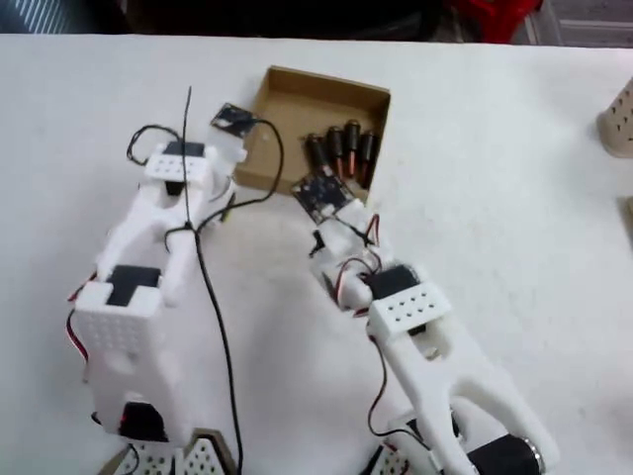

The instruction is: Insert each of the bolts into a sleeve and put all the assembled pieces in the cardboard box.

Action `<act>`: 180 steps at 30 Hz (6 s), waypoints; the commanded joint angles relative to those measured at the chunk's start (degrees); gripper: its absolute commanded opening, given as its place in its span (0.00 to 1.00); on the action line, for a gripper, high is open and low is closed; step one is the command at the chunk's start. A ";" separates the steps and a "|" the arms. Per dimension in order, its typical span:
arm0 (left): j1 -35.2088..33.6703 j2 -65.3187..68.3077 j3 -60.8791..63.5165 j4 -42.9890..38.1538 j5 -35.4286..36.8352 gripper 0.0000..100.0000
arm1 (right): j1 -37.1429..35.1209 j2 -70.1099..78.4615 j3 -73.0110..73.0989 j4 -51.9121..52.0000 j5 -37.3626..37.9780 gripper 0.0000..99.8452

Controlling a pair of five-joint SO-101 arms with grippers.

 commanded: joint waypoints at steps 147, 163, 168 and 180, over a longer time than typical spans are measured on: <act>29.49 -78.37 69.36 -75.08 20.04 0.02 | -7.25 35.03 35.43 -119.96 -23.47 0.02; 31.16 -76.00 70.95 -76.04 21.89 0.02 | -7.16 35.03 35.34 -120.22 -23.65 0.02; 33.01 -76.00 70.86 -73.76 23.21 0.02 | -6.90 35.03 34.46 -120.04 -23.65 0.02; 32.48 -76.00 71.03 -71.38 23.30 0.02 | -5.05 35.03 33.67 -120.31 -23.65 0.02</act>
